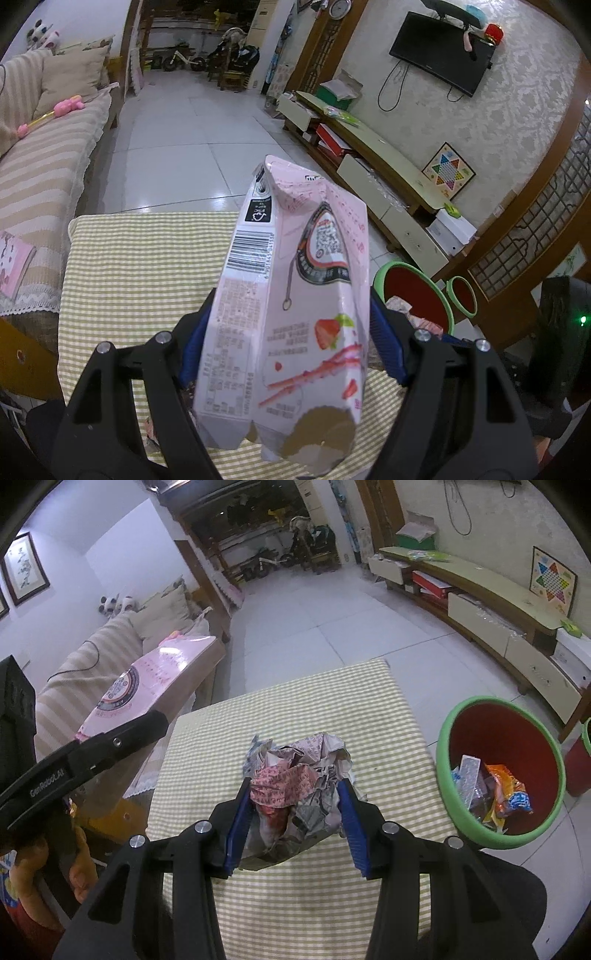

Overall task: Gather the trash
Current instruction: 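Grasp the crumpled red-and-white wrappers with the right tool and lift while the left holds the pink bag, then carry the pink bag and wrappers over the bin and open both tools, then return both tools to the table and grasp crumpled wrappers with the left tool, then grasp the dark brown box with the right tool and lift while the left holds the wrappers, then carry the wrappers and brown box over the bin and open both tools, then grasp the grey crumpled paper with the left tool while the right grasps the white printed cup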

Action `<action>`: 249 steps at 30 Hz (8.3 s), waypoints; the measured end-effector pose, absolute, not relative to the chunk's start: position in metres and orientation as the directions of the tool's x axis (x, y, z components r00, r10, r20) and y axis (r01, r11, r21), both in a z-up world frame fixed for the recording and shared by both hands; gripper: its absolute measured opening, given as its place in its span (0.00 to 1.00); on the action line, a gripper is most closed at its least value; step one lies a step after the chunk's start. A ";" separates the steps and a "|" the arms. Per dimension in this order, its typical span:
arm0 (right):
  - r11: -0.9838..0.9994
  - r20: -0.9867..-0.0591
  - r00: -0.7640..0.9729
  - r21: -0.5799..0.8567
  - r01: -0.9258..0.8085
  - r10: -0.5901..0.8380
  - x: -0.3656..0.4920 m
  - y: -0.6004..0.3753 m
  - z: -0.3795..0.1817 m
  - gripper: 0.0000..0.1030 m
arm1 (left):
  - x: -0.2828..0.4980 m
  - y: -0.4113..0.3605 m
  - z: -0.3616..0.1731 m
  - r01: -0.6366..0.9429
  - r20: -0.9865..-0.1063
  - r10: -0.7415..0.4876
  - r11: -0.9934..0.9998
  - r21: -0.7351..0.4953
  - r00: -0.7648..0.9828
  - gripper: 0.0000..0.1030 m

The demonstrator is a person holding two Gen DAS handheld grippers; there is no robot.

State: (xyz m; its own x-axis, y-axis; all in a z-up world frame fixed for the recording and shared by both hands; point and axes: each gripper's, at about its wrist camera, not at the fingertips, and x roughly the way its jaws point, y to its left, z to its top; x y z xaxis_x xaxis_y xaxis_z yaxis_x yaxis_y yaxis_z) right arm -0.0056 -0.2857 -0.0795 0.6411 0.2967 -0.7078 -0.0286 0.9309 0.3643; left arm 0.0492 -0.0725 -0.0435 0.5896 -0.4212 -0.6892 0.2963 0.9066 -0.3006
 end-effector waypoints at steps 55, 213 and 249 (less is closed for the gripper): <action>0.824 -0.743 0.668 0.357 0.439 -0.033 -0.036 -0.538 -0.129 0.44 | 0.093 -0.321 -0.113 0.580 -0.779 -0.570 0.737 -0.346 0.261 0.70; 0.931 -0.703 0.707 0.302 0.207 0.071 -0.014 -0.434 -0.095 0.39 | 0.074 -0.213 -0.072 0.521 -0.702 -0.575 0.786 -0.333 0.420 0.47; 0.887 -0.790 0.604 0.349 0.303 0.105 0.003 -0.450 -0.163 0.69 | 0.142 -0.128 -0.140 0.259 -0.817 -0.335 0.937 -0.235 0.469 0.88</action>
State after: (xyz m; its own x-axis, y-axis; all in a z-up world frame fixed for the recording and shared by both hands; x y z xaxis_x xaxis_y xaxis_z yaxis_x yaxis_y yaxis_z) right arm 0.0029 -0.4501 -0.1634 0.6038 0.1049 -0.7902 0.3029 0.8867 0.3492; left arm 0.1425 -0.1284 -0.1397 0.4694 -0.3353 -0.8169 0.2595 0.9366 -0.2354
